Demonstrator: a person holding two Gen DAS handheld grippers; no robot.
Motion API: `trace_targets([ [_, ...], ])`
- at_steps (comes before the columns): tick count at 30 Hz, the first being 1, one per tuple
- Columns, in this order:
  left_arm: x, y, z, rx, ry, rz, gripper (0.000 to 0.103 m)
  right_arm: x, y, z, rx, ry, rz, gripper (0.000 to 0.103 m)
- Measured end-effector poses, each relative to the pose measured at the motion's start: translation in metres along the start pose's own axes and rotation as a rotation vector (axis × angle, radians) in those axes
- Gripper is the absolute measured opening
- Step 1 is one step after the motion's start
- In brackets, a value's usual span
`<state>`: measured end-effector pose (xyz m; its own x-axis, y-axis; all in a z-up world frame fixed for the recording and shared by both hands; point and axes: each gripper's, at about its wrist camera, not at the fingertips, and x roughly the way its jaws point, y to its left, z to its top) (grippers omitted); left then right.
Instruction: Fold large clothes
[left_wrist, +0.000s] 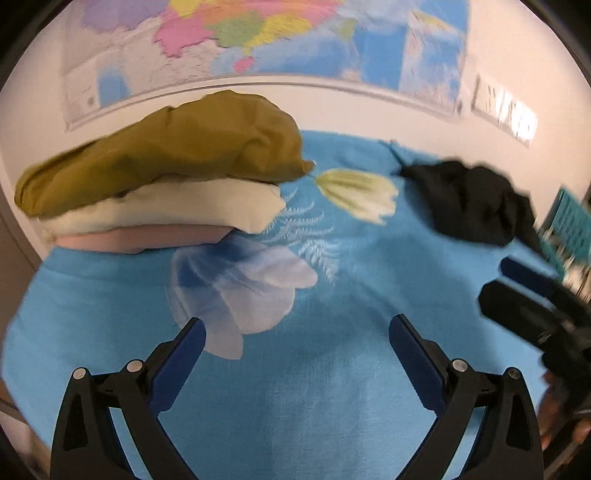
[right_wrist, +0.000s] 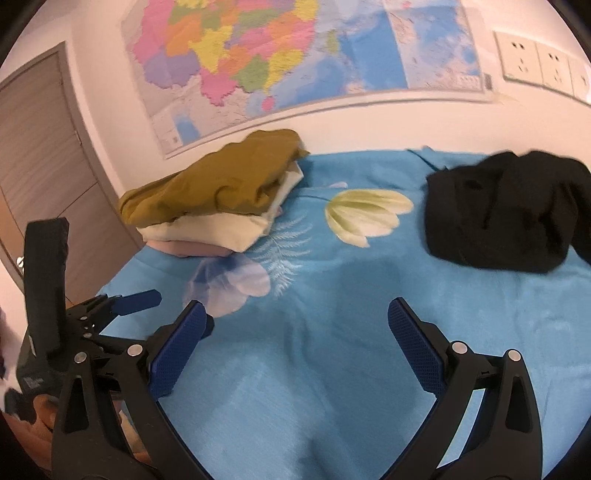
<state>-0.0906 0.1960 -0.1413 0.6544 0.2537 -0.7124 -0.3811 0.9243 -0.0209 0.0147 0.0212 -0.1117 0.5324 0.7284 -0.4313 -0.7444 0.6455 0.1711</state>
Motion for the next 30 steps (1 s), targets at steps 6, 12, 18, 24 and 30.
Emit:
trace_targets([
  [6, 0.002, -0.018, -0.004, 0.052, 0.010, -0.009, 0.096, -0.009, -0.018, -0.004, 0.055, -0.004, -0.056, 0.097],
  [12, 0.013, -0.024, -0.006, 0.036, 0.052, -0.065, 0.096, -0.023, -0.029, -0.007, 0.071, -0.076, -0.082, 0.097],
  [18, 0.020, -0.032, -0.005, 0.023, 0.095, -0.159, 0.096, -0.029, -0.032, -0.013, 0.063, -0.097, -0.075, 0.097],
  [24, 0.023, -0.045, -0.002, 0.068, 0.072, -0.089, 0.096, -0.028, -0.041, -0.014, 0.085, -0.055, -0.132, 0.097],
  [30, 0.030, -0.042, 0.004, 0.013, 0.116, -0.164, 0.096, -0.036, -0.049, -0.016, 0.101, -0.059, -0.151, 0.097],
])
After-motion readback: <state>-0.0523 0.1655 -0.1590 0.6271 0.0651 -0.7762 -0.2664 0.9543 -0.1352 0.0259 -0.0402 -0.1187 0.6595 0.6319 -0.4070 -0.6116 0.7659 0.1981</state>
